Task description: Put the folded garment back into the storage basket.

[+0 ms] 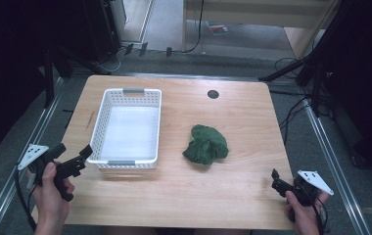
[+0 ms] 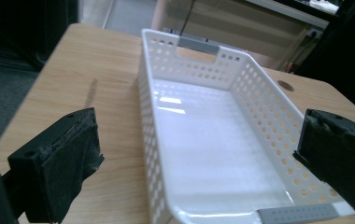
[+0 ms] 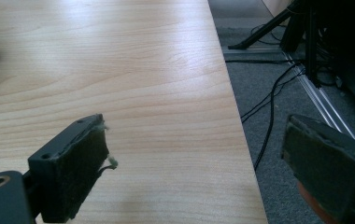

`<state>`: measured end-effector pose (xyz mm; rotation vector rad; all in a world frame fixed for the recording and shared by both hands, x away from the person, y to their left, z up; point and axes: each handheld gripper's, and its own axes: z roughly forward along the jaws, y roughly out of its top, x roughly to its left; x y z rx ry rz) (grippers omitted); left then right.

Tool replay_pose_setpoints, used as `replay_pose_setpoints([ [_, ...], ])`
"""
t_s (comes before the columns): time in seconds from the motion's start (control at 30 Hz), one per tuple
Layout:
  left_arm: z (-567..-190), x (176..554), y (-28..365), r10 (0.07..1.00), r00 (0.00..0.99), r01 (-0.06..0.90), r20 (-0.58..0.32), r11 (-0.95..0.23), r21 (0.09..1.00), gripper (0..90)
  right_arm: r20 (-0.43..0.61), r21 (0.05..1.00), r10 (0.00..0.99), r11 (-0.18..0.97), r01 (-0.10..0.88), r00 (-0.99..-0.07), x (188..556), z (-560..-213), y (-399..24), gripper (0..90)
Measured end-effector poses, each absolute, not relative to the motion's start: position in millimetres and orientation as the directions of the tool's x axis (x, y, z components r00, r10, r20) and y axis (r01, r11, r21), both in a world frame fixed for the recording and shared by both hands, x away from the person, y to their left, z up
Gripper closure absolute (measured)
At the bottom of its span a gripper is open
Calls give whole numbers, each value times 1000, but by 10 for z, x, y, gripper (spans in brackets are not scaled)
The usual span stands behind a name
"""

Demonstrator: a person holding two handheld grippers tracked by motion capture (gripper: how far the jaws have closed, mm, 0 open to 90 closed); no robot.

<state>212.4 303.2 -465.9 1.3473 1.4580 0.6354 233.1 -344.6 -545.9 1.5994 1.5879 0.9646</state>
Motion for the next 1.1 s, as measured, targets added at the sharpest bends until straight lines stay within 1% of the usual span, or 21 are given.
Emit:
replay_pose_setpoints([
  [0.2, -4634, 2267, 2822, 936, 176, 446, -305, 200, 872, 0, 41, 868, 999, -24, 497, -22, 2330, -5459, -3446, 77],
  [0.73, -4565, 2498, 2384, 925, 251, 469, -285, 141, 872, 0, 46, 868, 999, -27, 496, -25, 2330, -5460, -3449, 79],
  [0.9, -4542, 2586, 2128, 915, 302, 482, -268, 96, 871, 0, 45, 868, 999, -26, 496, -27, 2328, -5459, -3451, 79],
  [1.1, -4552, 2647, 1921, 904, 337, 492, -263, 69, 868, 0, 44, 868, 999, -23, 495, -30, 2327, -5459, -3451, 79],
])
